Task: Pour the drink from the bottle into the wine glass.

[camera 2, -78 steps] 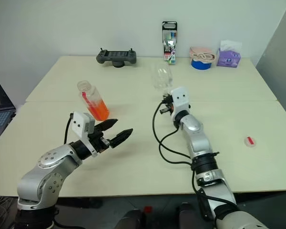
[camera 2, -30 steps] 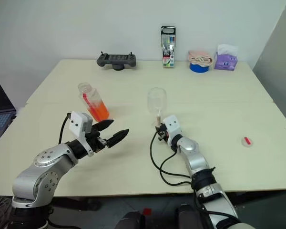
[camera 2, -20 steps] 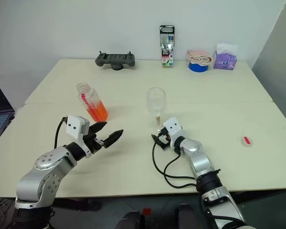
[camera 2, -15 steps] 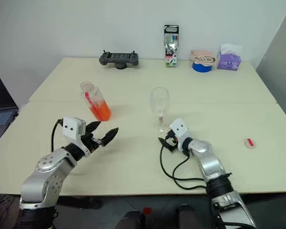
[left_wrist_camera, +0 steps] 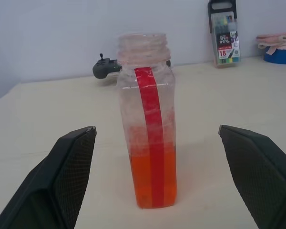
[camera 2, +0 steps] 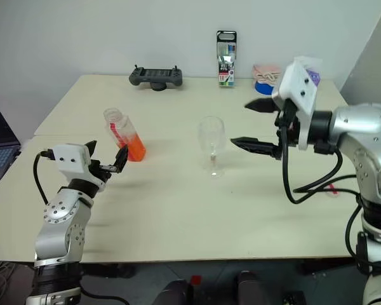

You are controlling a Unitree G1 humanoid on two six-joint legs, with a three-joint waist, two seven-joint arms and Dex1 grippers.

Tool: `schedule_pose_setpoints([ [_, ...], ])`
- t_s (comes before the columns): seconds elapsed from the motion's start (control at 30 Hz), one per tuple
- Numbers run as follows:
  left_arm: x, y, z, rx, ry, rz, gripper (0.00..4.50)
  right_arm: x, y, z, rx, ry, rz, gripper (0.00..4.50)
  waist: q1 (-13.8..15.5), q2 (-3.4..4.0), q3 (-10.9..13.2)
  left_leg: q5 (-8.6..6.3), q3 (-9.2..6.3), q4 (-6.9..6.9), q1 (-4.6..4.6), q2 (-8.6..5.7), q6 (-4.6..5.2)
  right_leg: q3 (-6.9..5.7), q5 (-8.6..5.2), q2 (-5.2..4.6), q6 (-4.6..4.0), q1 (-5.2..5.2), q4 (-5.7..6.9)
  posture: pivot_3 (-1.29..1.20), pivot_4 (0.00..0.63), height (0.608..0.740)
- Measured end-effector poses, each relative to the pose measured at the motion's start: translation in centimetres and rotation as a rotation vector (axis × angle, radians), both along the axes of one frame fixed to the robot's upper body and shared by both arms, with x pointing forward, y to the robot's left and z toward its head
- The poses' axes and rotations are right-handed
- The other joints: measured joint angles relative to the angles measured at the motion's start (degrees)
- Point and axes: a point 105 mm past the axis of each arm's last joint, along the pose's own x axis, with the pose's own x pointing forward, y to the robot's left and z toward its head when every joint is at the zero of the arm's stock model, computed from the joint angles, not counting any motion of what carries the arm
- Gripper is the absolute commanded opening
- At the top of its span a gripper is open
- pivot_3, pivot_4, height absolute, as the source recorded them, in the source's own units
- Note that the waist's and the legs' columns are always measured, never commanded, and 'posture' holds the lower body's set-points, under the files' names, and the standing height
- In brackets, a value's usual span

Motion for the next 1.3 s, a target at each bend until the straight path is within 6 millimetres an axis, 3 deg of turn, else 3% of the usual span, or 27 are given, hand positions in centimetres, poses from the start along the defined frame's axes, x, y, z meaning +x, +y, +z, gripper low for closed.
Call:
schedule_pose_setpoints([
  [0.3,0.9,-0.1,1.1,0.002,-0.024,0.003,4.38,0.2,1.2,-0.7,0.017,0.065,0.066,4.45,0.2,0.00,0.0,0.00,0.00,0.05,-0.46,-0.12,-0.01,0.04,0.13,-0.14,-0.19,-0.46,0.05,0.00,0.150,0.740],
  [0.43,2.3,-0.6,1.3,-0.004,-0.014,-0.012,4.38,0.3,1.7,-1.0,0.008,0.068,0.086,4.45,0.2,0.00,0.0,0.01,-0.04,0.24,-0.82,-0.12,-0.02,-0.01,0.17,-0.12,-0.19,-0.75,0.15,0.00,0.150,0.740],
  [1.3,7.0,-1.5,1.7,-0.016,-0.055,-0.021,4.38,0.5,2.0,-1.8,0.006,0.080,0.039,4.45,0.3,0.00,0.0,0.02,-0.01,0.27,-0.85,-0.15,-0.02,0.03,0.23,-0.13,-0.14,-0.78,0.15,0.00,0.150,0.740],
])
